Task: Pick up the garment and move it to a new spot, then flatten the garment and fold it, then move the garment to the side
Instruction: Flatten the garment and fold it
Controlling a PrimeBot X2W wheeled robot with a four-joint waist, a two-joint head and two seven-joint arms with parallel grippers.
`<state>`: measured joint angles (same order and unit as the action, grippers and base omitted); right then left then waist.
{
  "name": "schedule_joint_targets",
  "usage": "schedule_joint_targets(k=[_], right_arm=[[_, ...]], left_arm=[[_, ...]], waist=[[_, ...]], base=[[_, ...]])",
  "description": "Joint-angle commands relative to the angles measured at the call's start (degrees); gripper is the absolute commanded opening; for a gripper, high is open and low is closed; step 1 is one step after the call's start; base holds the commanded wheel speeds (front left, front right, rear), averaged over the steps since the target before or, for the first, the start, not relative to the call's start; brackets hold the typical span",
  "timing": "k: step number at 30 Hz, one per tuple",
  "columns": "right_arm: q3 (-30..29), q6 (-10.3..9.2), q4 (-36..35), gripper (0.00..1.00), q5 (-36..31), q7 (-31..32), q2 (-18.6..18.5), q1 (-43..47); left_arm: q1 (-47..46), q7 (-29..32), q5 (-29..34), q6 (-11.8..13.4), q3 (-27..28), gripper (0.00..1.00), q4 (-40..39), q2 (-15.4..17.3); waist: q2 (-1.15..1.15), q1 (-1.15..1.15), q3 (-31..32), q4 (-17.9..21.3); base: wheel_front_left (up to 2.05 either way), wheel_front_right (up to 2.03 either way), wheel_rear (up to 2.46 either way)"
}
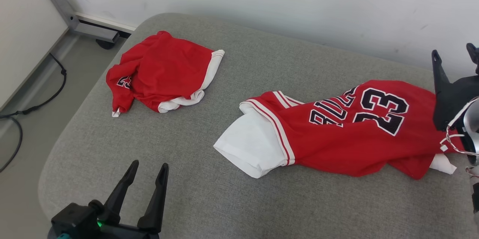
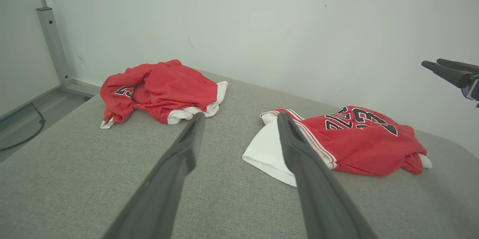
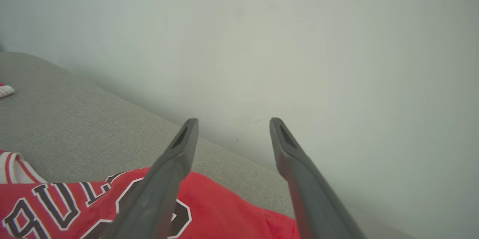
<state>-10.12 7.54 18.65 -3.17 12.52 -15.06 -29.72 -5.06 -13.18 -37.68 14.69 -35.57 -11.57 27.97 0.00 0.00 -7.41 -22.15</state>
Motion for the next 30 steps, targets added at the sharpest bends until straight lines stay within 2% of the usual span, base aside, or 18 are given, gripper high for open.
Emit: schedule_joint_targets(k=[1, 7, 8, 11, 19, 22, 30], right_arm=[[-0.2, -0.1, 0.2, 1.0, 1.3, -0.5, 0.0, -0.4], [1.0, -0.1, 0.0, 1.0, 5.7, -5.0, 2.2, 1.3], [0.6, -0.1, -0.4, 1.0, 6.5, -5.8, 2.7, 1.7], [0.2, -0.1, -2.2, 1.0, 7.9, -7.9, 5.3, 3.7], [1.7, -0.1, -11.7, 1.0, 12.4, -12.9, 11.1, 12.8], [1.3, -0.11, -14.9, 1.0, 13.9, -14.2, 11.9, 16.7], [3.0, -0.1, -20.3, 1.0, 20.6, -13.1, 12.1, 26.2]], left_arm=[[-0.8, -0.4, 0.3, 0.2, 0.3, 1.0, 0.2, 0.1], [-0.7, -1.2, 2.7, 0.9, 1.0, 1.0, 0.1, 0.1], [-0.7, -1.4, 4.3, 2.1, 1.4, 1.0, 0.8, 0.5], [-0.1, -1.4, 4.3, 2.9, 1.3, 1.0, 0.9, 0.0], [1.8, -2.1, 5.1, 4.9, 6.2, 1.0, -1.1, -1.9], [2.8, -2.0, 6.2, 5.4, 8.6, 1.0, -1.5, -2.7], [4.6, -2.0, 11.0, 3.3, 7.2, 1.0, 0.0, 0.0]], waist=[[0.0, 0.0, 0.0, 0.0], [0.0, 0.0, 1.0, 1.3], [0.0, 0.0, 1.3, 1.6], [0.0, 0.0, 2.3, 2.9], [0.0, 0.0, 4.8, 8.1], [0.0, 0.0, 6.1, 9.8], [0.0, 0.0, 8.8, 13.7]], base=[[0.0, 0.0, 0.0], [0.0, 0.0, 0.0], [0.0, 0.0, 0.0], [0.0, 0.0, 0.0], [0.0, 0.0, 0.0], [0.0, 0.0, 0.0], [0.0, 0.0, 0.0]])
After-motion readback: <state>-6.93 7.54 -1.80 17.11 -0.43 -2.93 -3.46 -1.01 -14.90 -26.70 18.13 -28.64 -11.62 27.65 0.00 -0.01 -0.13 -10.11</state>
